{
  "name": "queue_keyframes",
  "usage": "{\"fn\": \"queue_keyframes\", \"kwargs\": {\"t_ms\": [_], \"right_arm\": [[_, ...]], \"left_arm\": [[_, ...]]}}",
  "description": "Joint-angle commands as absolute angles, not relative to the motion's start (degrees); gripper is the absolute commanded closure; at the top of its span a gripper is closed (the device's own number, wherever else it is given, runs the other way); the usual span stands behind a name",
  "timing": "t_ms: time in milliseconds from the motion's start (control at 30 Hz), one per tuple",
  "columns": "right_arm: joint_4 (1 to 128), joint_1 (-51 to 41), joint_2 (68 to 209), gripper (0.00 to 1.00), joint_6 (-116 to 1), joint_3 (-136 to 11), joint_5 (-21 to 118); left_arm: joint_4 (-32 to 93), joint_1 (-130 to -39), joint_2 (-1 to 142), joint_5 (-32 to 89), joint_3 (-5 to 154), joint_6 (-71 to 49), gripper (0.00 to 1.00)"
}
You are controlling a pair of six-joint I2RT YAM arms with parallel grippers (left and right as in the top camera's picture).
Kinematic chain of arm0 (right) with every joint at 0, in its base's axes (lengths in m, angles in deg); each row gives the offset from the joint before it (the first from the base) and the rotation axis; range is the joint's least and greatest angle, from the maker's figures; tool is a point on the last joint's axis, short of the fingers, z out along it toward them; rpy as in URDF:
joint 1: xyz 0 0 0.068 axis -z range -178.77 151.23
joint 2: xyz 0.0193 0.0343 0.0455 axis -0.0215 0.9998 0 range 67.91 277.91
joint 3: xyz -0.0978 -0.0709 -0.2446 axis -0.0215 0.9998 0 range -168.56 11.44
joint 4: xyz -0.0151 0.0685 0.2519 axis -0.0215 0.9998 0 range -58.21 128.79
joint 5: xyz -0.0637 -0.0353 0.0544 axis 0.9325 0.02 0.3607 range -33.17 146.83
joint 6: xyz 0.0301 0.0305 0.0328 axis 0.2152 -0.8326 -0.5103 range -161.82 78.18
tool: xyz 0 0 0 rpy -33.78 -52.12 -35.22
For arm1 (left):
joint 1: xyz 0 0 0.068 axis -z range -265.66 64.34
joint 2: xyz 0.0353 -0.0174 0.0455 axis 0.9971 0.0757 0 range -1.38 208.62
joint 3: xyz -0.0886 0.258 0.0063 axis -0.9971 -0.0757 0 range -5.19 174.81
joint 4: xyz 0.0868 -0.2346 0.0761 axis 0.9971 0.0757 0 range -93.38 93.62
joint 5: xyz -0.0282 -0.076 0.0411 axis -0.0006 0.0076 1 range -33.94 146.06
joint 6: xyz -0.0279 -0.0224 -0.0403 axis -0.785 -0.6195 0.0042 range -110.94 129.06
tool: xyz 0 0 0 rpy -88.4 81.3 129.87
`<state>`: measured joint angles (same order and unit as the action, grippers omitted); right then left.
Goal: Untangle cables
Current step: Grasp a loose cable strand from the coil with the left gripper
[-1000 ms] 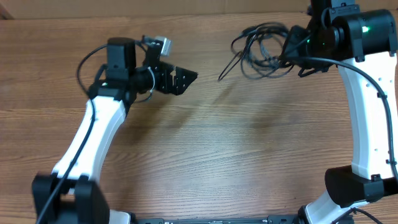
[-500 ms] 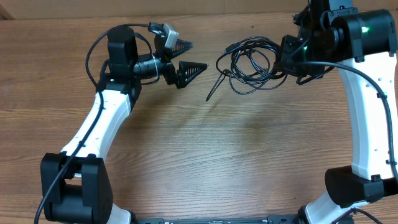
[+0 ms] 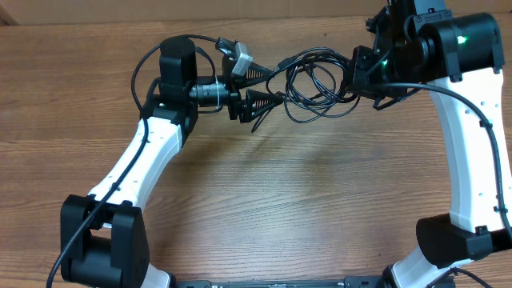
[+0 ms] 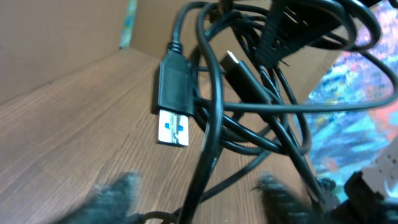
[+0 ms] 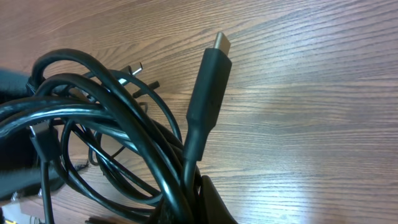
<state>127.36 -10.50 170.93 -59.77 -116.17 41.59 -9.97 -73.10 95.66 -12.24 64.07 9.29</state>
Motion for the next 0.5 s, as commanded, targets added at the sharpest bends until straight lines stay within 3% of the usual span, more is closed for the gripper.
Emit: {"fn": "queue_keyframes", "kwargs": {"t_ms": [0,33,67,333,467], "right_arm": [[127.08,-10.72,168.74,0.96,-59.36,-117.99,40.41],[127.10,-10.72,168.74,0.96,-59.36,-117.99,40.41],[127.08,-10.72,168.74,0.96,-59.33,-117.99,40.41],[127.08,-10.72,168.74,0.96,-59.31,-117.96,41.56],[127.25,-10.67,168.74,0.96,-59.38,-117.96,45.83]], "left_arm": [[-10.05,-73.32,95.51,-8.87,64.29,10.79,0.81],[-10.05,-73.32,95.51,-8.06,64.29,10.79,0.94],[-10.05,-73.32,95.51,-7.30,64.29,10.79,0.96],[-10.71,-73.69,95.51,-5.77,64.29,10.40,0.96],[-10.66,-76.56,95.48,0.05,64.29,3.73,0.96]]}}
